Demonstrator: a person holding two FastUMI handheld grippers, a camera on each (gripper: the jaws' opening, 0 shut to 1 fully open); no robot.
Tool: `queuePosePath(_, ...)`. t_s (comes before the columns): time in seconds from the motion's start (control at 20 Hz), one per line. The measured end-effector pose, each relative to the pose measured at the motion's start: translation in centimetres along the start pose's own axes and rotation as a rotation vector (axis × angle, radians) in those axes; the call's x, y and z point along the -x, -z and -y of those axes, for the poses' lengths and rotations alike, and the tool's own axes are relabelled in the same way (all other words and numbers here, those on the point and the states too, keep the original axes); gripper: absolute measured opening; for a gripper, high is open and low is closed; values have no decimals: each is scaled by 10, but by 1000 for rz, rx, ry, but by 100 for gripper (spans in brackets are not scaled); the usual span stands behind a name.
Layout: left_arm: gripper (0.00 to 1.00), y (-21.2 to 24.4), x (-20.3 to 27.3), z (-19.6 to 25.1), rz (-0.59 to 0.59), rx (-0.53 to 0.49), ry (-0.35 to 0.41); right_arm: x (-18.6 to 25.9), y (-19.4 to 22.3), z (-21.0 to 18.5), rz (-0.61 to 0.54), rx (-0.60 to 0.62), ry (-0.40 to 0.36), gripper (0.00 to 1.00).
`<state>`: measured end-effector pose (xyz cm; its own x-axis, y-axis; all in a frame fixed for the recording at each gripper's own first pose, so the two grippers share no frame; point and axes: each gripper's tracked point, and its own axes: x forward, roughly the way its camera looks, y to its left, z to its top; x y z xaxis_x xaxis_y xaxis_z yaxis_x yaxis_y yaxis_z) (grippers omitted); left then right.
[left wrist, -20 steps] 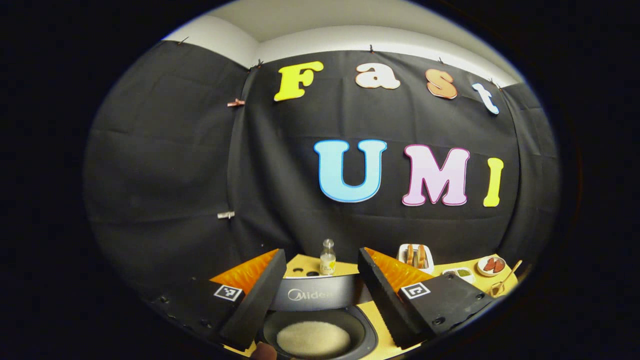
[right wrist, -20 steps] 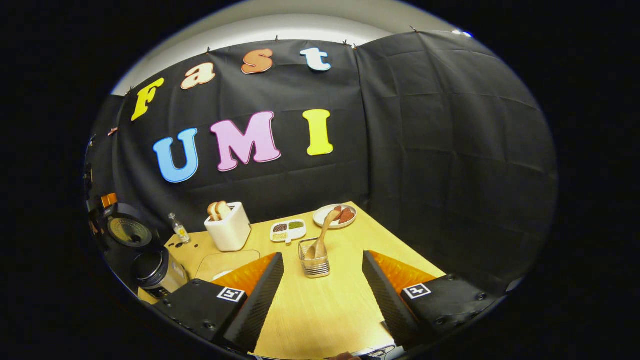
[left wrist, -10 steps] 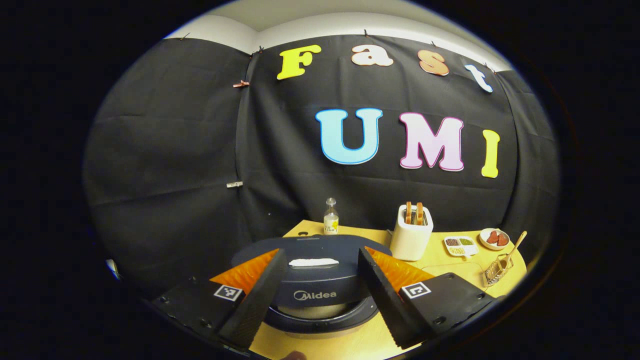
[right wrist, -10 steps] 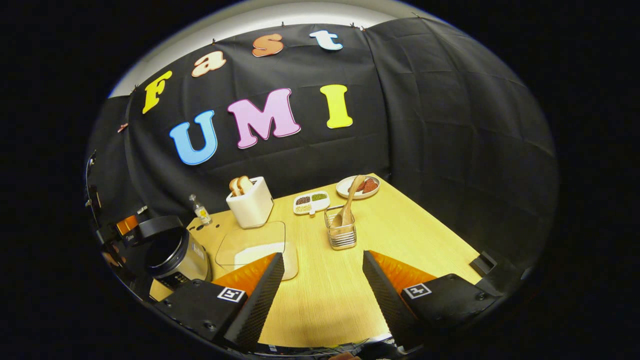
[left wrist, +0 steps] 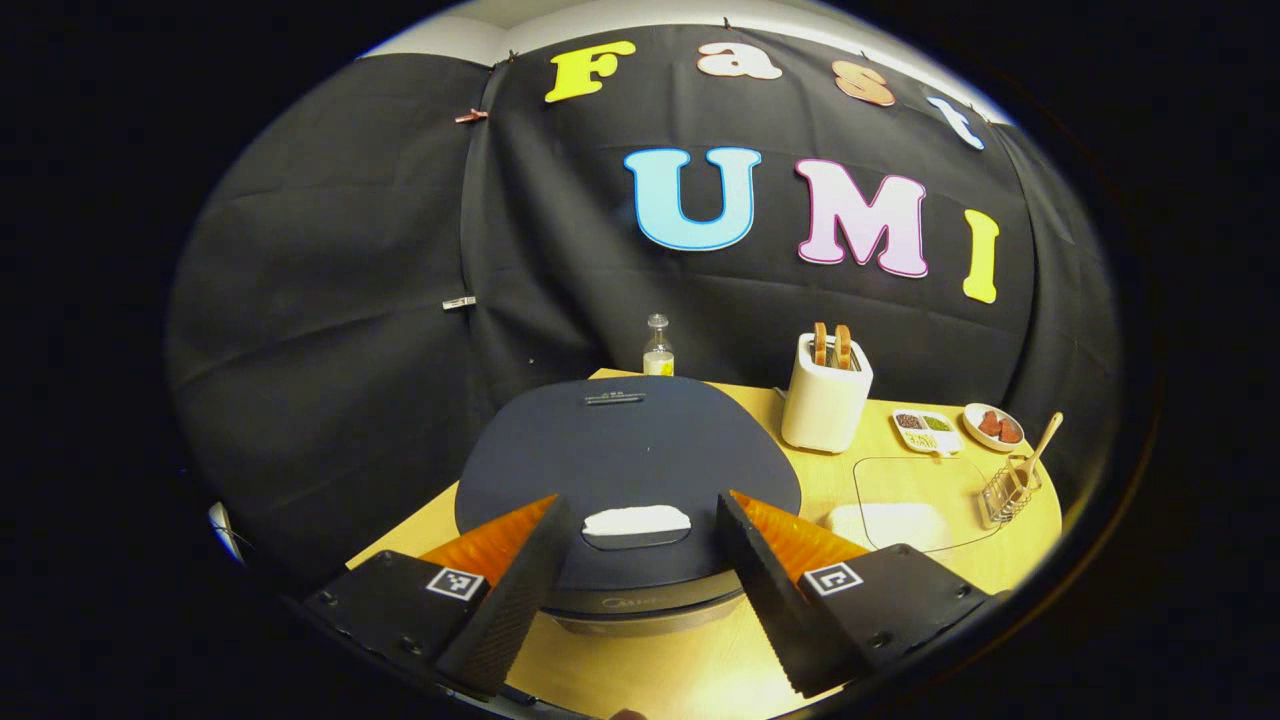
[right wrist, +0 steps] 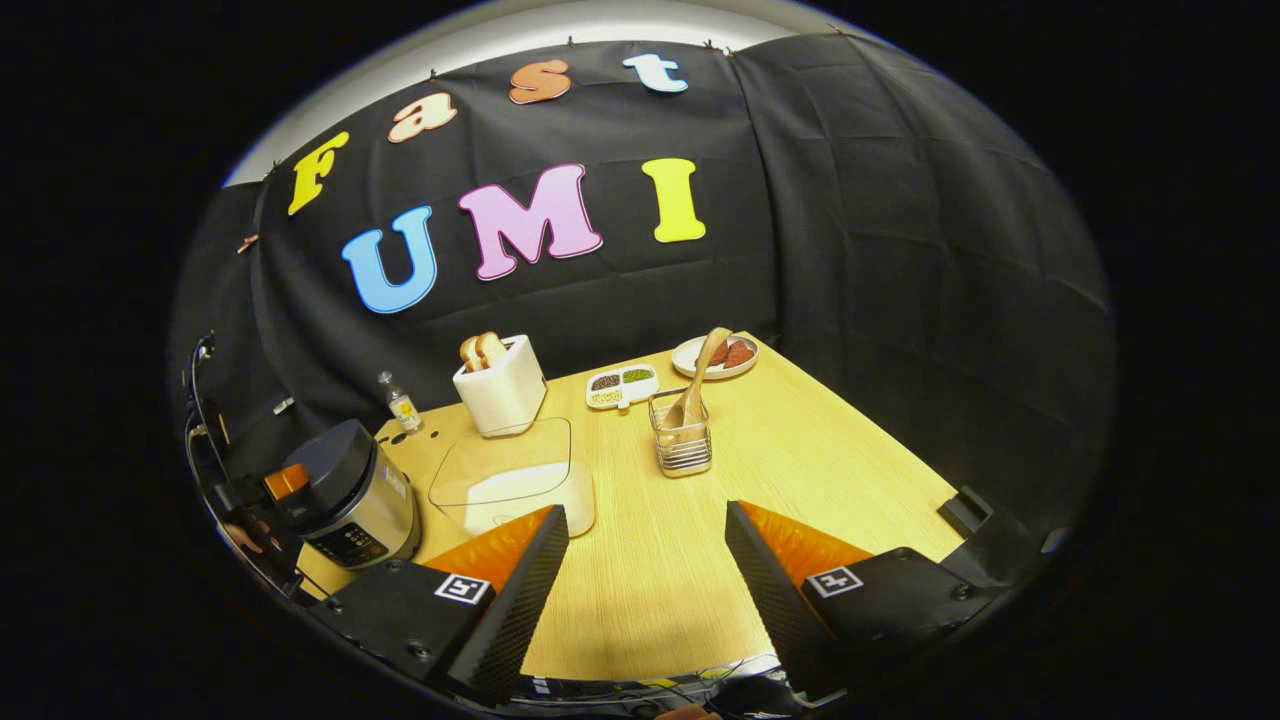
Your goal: Close the left gripper, press the button to open the rice cooker; take a wooden spoon from the chopstick holder with the right hand, scoop a spoonful of rice and pour it into the rice cooker, then put the wooden spoon back into the chopstick holder.
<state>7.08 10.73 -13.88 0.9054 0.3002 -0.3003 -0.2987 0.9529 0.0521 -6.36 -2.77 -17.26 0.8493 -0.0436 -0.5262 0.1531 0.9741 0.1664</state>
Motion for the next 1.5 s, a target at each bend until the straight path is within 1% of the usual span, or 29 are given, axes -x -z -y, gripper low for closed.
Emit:
queuePosePath(0.1, 100, 2, 4, -1, 0, -8, 5, -1, 2, 0, -6, 6, 5, 98)
queuePosePath(0.2, 100, 6, -1, -1, -16, 9, 13, -3, 5, -3, -14, 6, 4, 99)
queuePosePath(0.4, 100, 16, -8, 0, -41, 8, 36, -8, 9, -12, -15, 26, -11, 99)
queuePosePath(0.5, 100, 8, -5, 2, -24, -8, 42, -9, 8, -13, -9, 47, -7, 99)
queuePosePath(0.55, 100, 8, -3, 3, -24, -8, 61, -9, 5, -15, 1, 53, -9, 99)
queuePosePath(0.7, 100, -6, 8, 4, 20, -20, 122, -7, -10, -24, 34, 81, -35, 99)
queuePosePath(0.75, 98, -15, 12, 7, 46, -32, 144, -7, -15, -23, 43, 119, -33, 98)
queuePosePath(0.8, 98, -29, 19, 13, 76, -39, 170, -7, -21, -17, 54, 163, -16, 99)
queuePosePath(0.85, 97, -42, 26, 18, 106, -32, 200, -5, -28, -15, 61, 193, -16, 99)
queuePosePath(0.95, 97, -69, 44, 32, 164, 0, 263, 2, -38, -29, 72, 213, -57, 99)
queuePosePath(1.05, 97, -84, 60, 43, 191, 11, 305, 12, -53, -36, 100, 214, -83, 99)
queuePosePath(1.25, 97, -104, 98, 54, 244, 4, 351, 37, -79, -47, 179, 187, -101, 99)
queuePosePath(1.4, 97, -118, 117, 63, 317, -74, 371, 52, -98, -48, 242, 170, -94, 98)
queuePosePath(1.5, 97, -124, 123, 68, 338, -89, 377, 57, -110, -47, 279, 168, -89, 98)
